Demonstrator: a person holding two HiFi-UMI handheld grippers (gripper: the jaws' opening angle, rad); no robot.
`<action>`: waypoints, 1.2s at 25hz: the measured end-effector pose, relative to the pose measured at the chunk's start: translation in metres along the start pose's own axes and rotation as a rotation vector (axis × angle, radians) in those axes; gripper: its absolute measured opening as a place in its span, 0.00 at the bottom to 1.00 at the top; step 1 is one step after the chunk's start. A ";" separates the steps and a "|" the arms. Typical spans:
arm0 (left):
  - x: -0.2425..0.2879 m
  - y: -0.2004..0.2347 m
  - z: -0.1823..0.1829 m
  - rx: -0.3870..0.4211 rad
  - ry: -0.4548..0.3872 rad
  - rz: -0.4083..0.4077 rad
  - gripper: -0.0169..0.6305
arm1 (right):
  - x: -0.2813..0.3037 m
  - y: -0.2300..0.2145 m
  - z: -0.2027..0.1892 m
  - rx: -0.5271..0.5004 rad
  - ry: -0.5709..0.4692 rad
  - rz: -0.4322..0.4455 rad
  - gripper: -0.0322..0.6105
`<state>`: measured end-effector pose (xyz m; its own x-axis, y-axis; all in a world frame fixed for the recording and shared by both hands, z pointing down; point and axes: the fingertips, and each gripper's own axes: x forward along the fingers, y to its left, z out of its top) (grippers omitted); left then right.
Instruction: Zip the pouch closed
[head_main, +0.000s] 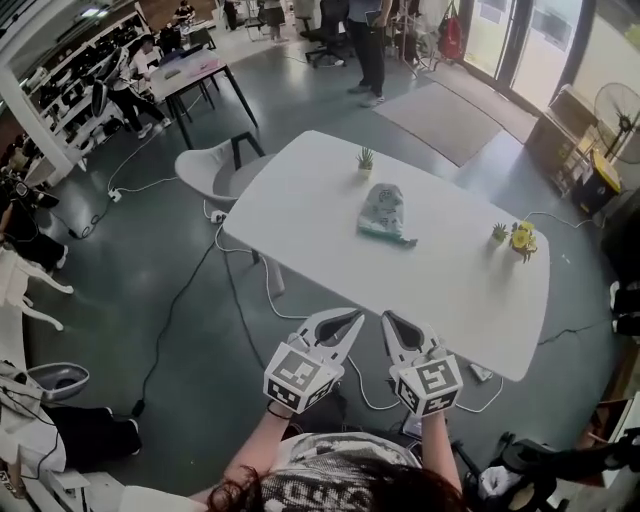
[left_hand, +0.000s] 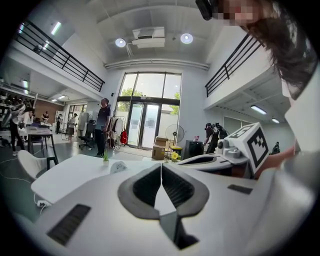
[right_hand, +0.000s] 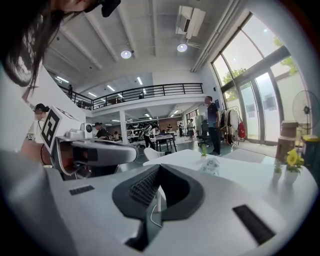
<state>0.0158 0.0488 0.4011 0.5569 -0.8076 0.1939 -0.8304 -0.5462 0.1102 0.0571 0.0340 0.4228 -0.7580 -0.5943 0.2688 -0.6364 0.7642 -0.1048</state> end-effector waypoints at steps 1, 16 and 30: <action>0.005 0.010 0.002 0.003 0.000 -0.008 0.05 | 0.010 -0.003 0.002 0.002 0.003 -0.009 0.05; 0.043 0.080 -0.001 -0.025 0.027 -0.129 0.05 | 0.065 -0.043 0.005 0.050 0.048 -0.174 0.05; 0.075 0.086 -0.012 -0.042 0.096 -0.184 0.05 | 0.074 -0.085 -0.008 0.110 0.081 -0.233 0.05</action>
<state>-0.0140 -0.0557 0.4365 0.6967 -0.6692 0.2583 -0.7160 -0.6710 0.1927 0.0564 -0.0726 0.4591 -0.5781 -0.7257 0.3731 -0.8075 0.5746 -0.1335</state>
